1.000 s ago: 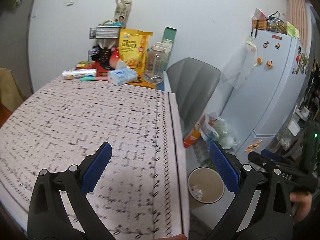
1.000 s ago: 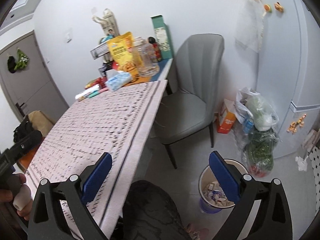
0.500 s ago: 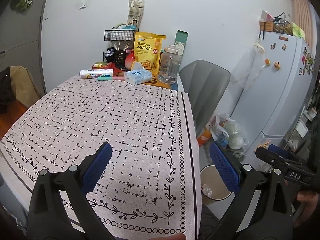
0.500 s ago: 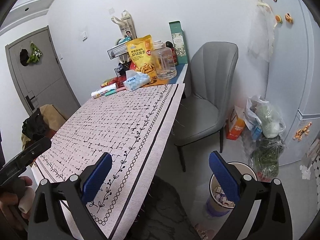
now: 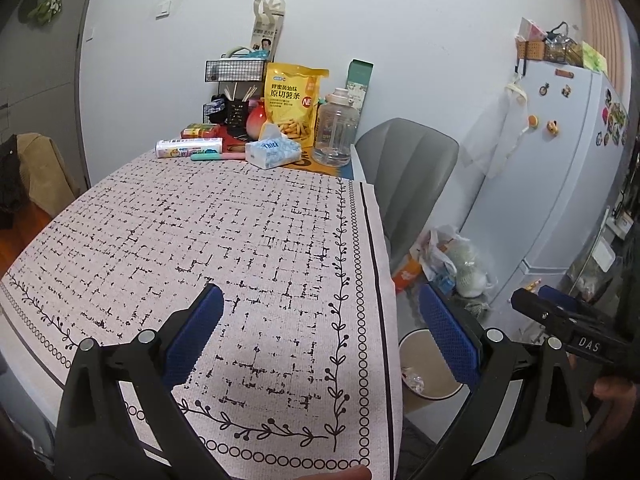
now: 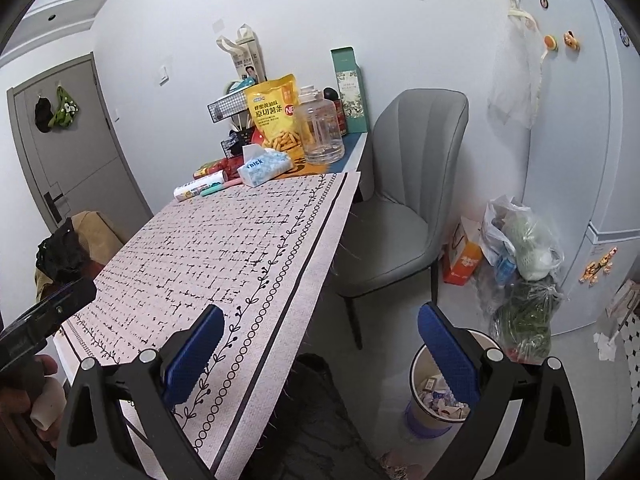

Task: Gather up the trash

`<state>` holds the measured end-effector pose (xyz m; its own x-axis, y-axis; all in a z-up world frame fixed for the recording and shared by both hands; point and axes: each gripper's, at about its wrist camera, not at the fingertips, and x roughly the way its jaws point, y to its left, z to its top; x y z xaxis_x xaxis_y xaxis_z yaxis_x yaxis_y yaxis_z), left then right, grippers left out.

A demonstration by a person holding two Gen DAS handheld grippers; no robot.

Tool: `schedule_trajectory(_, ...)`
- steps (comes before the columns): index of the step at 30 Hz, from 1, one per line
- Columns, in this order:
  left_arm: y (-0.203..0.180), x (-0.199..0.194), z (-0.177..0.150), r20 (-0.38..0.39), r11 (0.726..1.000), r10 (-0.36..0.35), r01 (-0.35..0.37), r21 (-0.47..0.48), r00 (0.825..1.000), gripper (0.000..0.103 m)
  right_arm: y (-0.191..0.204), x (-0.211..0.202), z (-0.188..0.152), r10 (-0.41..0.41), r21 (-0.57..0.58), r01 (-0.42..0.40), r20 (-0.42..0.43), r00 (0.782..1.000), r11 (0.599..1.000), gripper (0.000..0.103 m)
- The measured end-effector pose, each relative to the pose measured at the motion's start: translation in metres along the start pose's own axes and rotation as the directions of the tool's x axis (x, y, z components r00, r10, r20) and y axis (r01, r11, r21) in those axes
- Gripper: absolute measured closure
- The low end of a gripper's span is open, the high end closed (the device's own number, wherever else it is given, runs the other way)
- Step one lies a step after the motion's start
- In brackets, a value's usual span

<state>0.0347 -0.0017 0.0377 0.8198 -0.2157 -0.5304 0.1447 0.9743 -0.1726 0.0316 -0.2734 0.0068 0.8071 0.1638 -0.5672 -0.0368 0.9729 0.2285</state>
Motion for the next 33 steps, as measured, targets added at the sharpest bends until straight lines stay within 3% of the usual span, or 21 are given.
schedule_trajectory(18, 0.003, -0.001, 0.001, 0.007, 1.000, 0.009, -0.009, -0.026, 1.000, 0.006, 0.002, 0.004, -0.002, -0.026, 0.002, 0.026, 0.003, 1.000, 1.000, 0.008)
schedule_trajectory(33, 0.005, 0.006, 0.001, -0.003, 0.999, 0.014, -0.014, -0.035, 1.000, 0.006, 0.002, 0.013, -0.002, -0.001, 0.016, 0.001, -0.029, 1.000, 1.000, 0.008)
